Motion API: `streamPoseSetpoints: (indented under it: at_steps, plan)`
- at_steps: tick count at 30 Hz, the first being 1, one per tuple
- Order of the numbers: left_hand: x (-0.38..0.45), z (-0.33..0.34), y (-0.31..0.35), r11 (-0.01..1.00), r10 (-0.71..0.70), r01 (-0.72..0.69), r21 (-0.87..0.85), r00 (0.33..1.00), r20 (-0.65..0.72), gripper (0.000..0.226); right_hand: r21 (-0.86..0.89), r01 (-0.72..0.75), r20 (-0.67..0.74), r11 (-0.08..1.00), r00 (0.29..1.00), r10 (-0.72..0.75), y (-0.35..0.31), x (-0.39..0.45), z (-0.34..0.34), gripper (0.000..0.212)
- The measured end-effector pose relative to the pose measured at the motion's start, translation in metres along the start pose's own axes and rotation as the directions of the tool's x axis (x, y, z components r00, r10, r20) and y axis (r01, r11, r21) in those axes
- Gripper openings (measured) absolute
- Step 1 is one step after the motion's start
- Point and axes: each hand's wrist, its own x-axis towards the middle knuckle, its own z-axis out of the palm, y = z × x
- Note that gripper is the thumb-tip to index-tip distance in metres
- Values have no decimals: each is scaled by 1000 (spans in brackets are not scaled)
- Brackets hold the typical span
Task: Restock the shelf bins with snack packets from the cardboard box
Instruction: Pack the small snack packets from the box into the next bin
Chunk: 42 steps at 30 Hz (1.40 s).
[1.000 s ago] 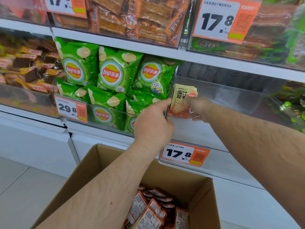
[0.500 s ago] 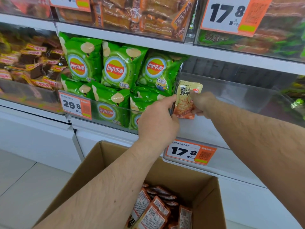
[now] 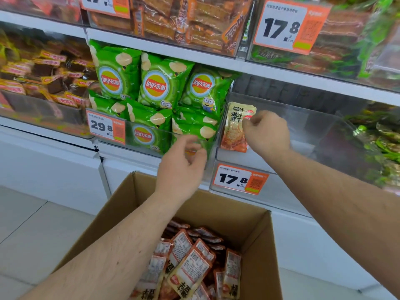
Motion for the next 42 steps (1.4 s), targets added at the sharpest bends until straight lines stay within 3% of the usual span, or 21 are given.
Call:
streamPoseSetpoints:
  at_steps: [2,5,7,9,10,12,13,15,16,18,20,22,27,28,30,33,35,37,38,40,42]
  plan:
    - [-16,-5,-19,998,-57,57,-2,998,-5,19,32,204,-152,978,968,-197,-12,-38,-6,21]
    - [-39,-9,-53,986,-148,144,78,988,46,18,142,578,-289,803,800,-525,-28,-107,-5,19]
    - [-49,-9,-74,971,-202,187,148,975,89,18,227,661,-231,715,750,-620,-25,-148,12,19]
    - [-59,-10,-91,950,-263,232,208,956,134,22,247,616,-60,748,780,-622,-12,-177,39,17]
    - [-63,-10,-98,940,-291,252,230,944,155,24,207,547,90,811,815,-573,-4,-186,55,16]
    - [-69,-10,-111,922,-337,284,262,922,189,26,12,344,457,939,833,-311,15,-193,87,14]
    - [-71,-11,-117,914,-355,294,279,913,199,26,-100,245,594,964,792,-140,27,-194,102,14]
    - [-75,-13,-126,895,-395,325,306,896,202,23,-226,94,761,970,638,116,49,-201,130,19]
    - [-78,-14,-131,885,-417,345,313,887,200,22,-259,54,804,964,566,185,60,-209,144,21]
    - [-83,-14,-140,862,-467,394,318,862,198,19,-327,14,826,945,489,279,75,-226,169,32]
    - [-89,-14,-149,841,-509,435,323,837,200,18,-407,-8,797,914,485,359,86,-243,189,63]
    - [-94,-14,-159,819,-548,469,331,810,207,18,-466,-10,759,885,510,405,93,-253,203,80]
    - [-102,-15,-178,711,-692,609,353,697,191,6,-401,-47,747,915,560,357,104,-258,210,49]
    - [-102,-14,-179,666,-741,669,330,646,185,9,-356,-44,775,933,544,321,104,-254,206,40]
    - [-104,-9,-177,504,-859,832,230,458,228,22,-229,-38,822,973,528,215,101,-244,194,23]
    - [-107,-6,-171,266,-899,951,159,185,398,51,-4,9,769,1000,640,-3,89,-233,166,12]
    - [-107,-5,-173,123,-847,992,17,96,523,62,124,158,689,980,697,-200,73,-235,145,25]
    - [-106,-5,-173,38,-803,991,-127,107,586,47,236,279,660,931,657,-364,58,-241,127,27]
    - [-105,-4,-176,58,-806,987,-151,135,576,35,259,300,693,918,604,-393,55,-242,124,27]
    - [-102,-4,-180,131,-846,979,-155,192,498,19,203,270,800,941,508,-319,58,-240,126,34]
    - [-100,-8,-185,183,-885,960,-212,255,389,22,70,168,813,983,562,-154,74,-230,139,42]
